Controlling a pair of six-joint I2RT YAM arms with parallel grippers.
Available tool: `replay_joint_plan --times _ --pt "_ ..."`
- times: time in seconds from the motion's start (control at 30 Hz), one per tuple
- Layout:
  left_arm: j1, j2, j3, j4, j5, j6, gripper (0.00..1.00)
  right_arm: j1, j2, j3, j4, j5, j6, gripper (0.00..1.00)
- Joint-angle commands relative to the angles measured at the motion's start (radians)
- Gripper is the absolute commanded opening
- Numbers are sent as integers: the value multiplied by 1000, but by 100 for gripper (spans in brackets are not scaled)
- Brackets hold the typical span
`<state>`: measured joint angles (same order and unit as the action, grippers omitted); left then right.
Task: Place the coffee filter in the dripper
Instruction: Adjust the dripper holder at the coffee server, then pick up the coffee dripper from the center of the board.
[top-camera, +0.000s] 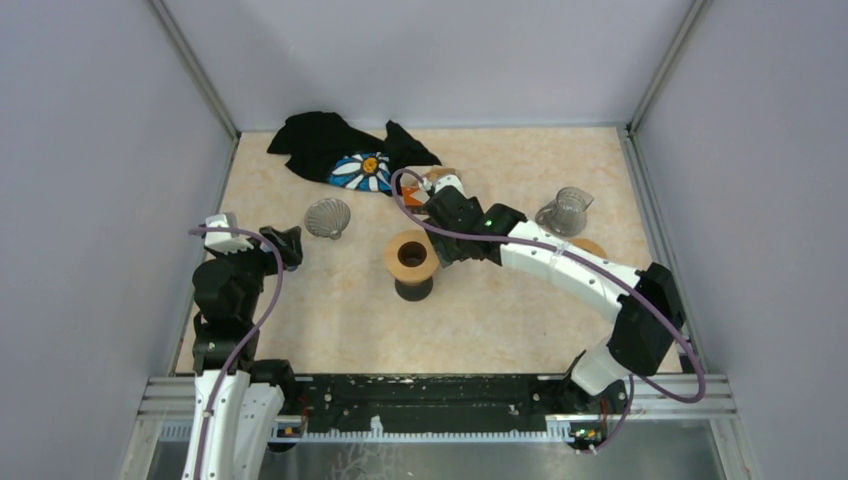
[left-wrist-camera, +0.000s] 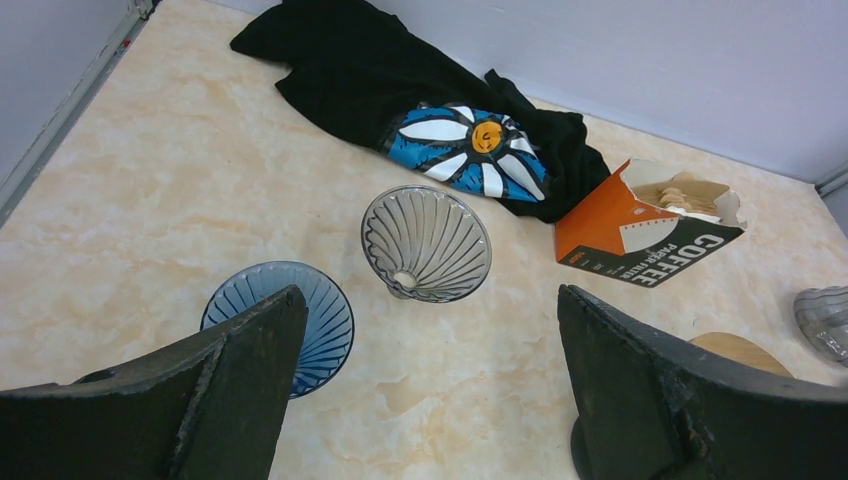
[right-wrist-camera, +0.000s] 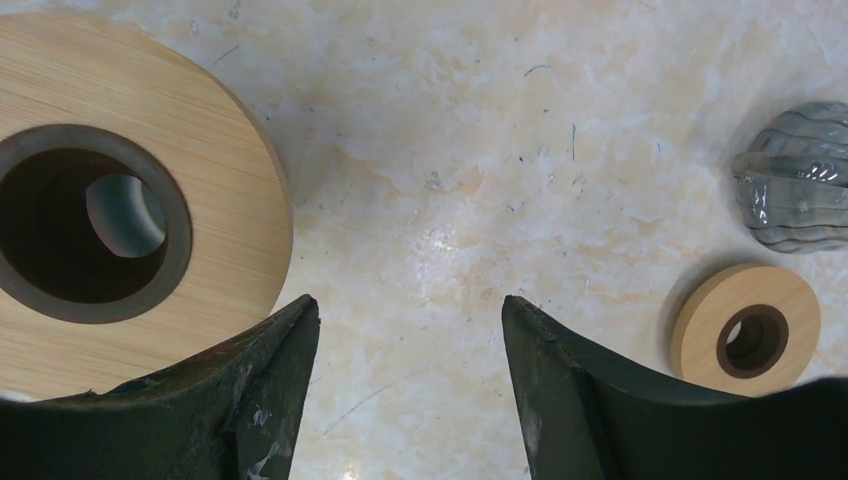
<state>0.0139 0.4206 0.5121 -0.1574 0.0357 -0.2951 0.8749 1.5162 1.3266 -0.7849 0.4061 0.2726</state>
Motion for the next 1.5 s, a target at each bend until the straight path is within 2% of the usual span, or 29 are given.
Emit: replay_joint_plan --times 0.0,0.63,0.87,1.27,1.47 --pt "6 2 23 25 15 -2 99 -3 1 -4 48 -13 18 68" --pt "8 1 24 25 16 -1 99 -3 3 -2 77 -67 22 68" --pt "9 5 23 24 16 -2 99 -5 -13 1 58 -9 22 68" --pt "8 68 45 -15 -21 -11 99 -4 -184 -109 181 36 9 69" --pt "8 140 87 -83 -125 -42 99 -5 -314 -229 287 71 10 73"
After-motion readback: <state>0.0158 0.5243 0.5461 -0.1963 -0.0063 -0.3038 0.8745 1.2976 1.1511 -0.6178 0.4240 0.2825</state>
